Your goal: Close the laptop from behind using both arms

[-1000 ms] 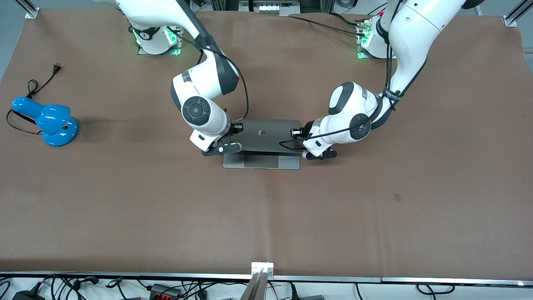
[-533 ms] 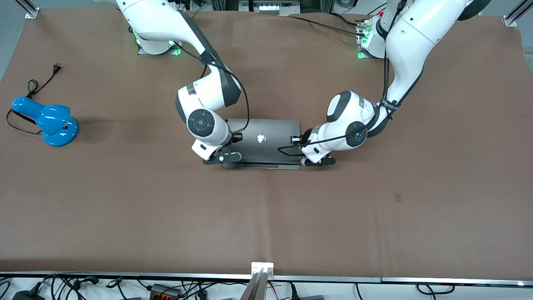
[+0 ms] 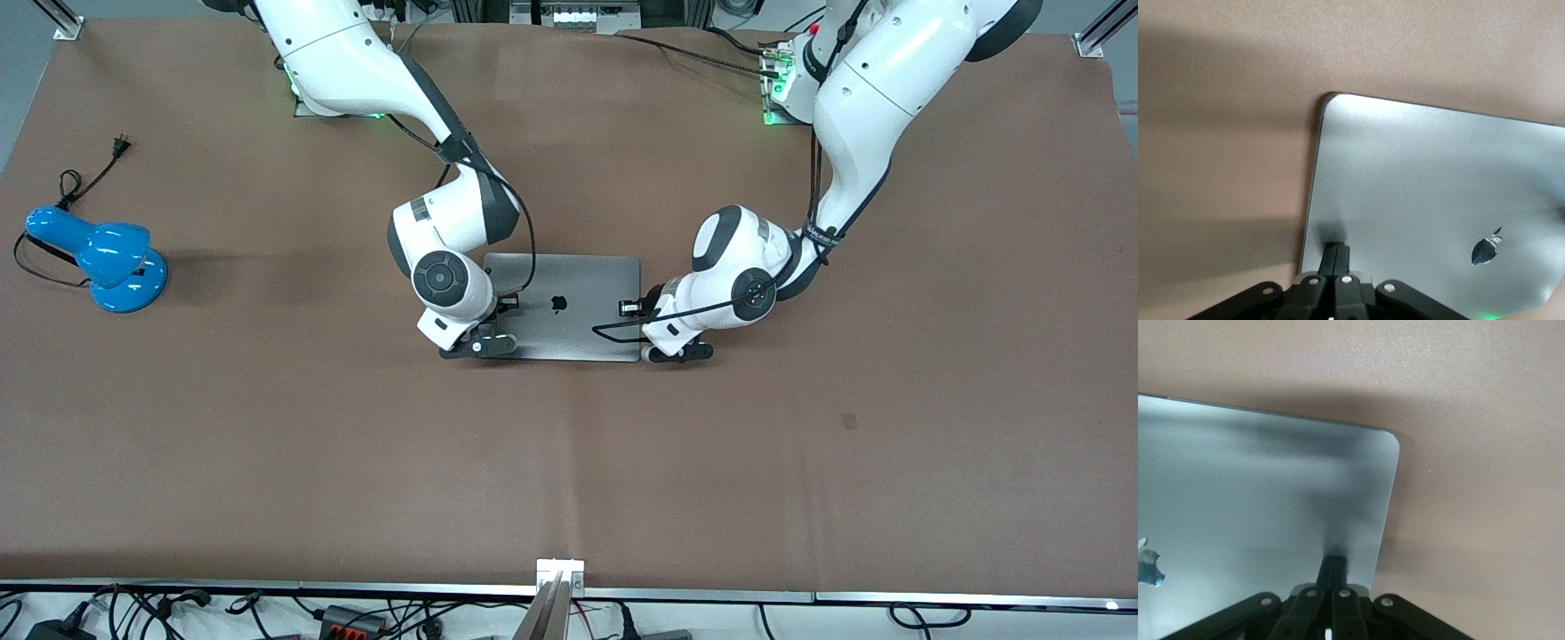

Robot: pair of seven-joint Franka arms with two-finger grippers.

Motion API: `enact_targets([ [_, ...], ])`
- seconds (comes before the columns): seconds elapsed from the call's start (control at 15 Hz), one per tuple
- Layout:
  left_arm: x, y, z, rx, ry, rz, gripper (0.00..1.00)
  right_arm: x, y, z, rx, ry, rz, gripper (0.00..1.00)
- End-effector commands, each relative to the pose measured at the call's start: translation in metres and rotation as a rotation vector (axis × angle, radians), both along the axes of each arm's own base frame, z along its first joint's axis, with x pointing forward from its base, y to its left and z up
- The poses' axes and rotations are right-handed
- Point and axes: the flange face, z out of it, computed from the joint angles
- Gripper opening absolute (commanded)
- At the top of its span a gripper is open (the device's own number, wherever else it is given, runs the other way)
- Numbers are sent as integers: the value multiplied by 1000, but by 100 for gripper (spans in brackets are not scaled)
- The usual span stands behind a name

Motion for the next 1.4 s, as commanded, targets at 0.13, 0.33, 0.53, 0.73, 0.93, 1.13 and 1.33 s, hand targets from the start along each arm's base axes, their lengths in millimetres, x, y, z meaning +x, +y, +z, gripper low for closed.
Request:
enact_targets([
  [0.13,11,0,4,27,-43,-3,0,6,10,0,0,-34,-1,0],
  [0.33,14,7,49,50,-36,-40,0,11,10,10,2,-47,-5,0],
  [0.53,13,20,104,80,-27,-70,0,22,-1,45,-12,-84,-3,0],
  [0.73,23,65,163,110,-23,-60,0,33,-18,87,-9,-112,-24,0],
  [0.93,29,100,233,131,-36,-88,0,42,-51,143,-18,-109,-59,0],
  [1.13,47,159,305,149,-21,-49,0,47,-89,194,-25,-95,-90,0],
  [1.33,45,188,366,224,-60,-50,0,58,-114,239,-34,-105,-137,100],
])
